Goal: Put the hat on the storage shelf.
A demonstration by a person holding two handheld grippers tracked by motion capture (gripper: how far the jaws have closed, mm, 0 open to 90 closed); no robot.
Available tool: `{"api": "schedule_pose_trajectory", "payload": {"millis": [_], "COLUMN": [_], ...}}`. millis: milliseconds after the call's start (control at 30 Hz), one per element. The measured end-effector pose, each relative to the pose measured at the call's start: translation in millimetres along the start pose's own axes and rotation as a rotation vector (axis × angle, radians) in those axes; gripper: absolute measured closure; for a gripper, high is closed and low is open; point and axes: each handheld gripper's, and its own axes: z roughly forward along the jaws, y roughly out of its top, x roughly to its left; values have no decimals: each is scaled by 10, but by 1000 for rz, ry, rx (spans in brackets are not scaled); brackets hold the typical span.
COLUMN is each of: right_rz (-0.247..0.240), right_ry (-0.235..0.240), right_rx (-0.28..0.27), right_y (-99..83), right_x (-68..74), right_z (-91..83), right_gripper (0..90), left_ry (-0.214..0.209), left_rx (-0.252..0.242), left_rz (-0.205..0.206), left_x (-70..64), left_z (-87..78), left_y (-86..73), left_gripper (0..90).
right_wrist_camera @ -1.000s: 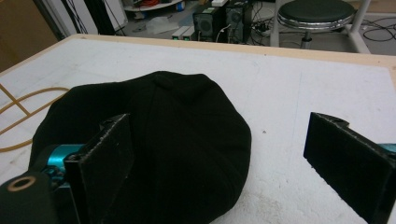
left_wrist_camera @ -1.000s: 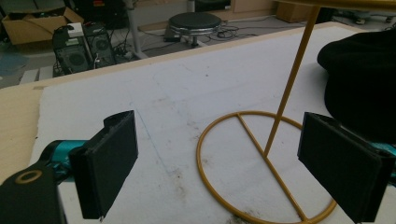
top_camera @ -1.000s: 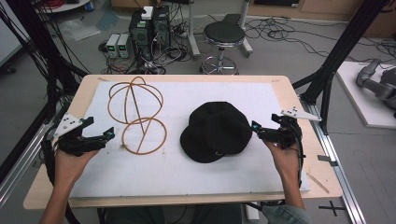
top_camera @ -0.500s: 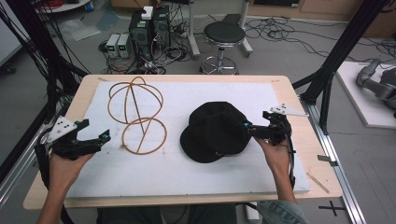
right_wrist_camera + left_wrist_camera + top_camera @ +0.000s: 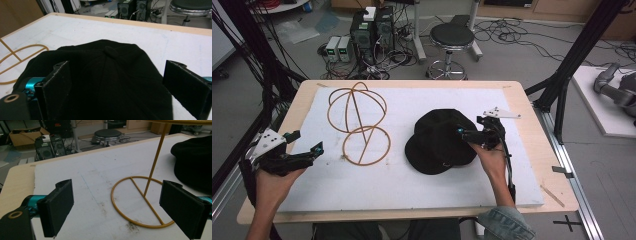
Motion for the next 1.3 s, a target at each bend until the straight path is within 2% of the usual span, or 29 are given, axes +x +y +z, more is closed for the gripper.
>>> {"api": "schedule_pose_trajectory", "payload": {"millis": [200,233,367,400,533,667,733,767,800,833,933,1067,1233,1300], "right_rz": [7,11,6,7,0,-18,-26,-26,-27,-29,-48,-41,-6,6], "right_ry": [20,38,21,24,43,31,20,20,6,-1,-18,-10,8,17], "right_rx": [25,35,75,81,85,97,88,88,82,66,36,22,22,31], "right_y": [-15,-21,-36,-39,-35,-19,-4,-4,10,32,71,108,95,87], "right_x": [31,49,68,66,93,124,133,133,139,137,145,145,88,83], "right_z": [143,199,284,299,319,346,334,334,314,283,215,165,184,214], "right_gripper": [88,88,98,162,290,434,527,527,573,665,776,784,639,537], "left_ry": [-9,-11,-17,-17,-18,-19,-22,-22,-23,-25,-25,-27,-31,-31], "left_rx": [1,0,-3,-4,-1,-2,-2,-2,-3,-6,-13,-12,-11,-12], "left_rz": [1,2,5,3,1,-1,2,2,5,4,0,-1,3,-1], "left_x": [-10,-11,-16,-17,-9,-7,-12,-12,-12,-16,-20,-18,-16,-18], "left_z": [21,27,49,56,79,96,101,101,102,103,108,109,101,104], "left_y": [8,12,33,35,37,39,52,52,57,65,70,72,77,74], "left_gripper": [125,125,125,125,126,125,125,125,125,125,125,125,125,125]}}
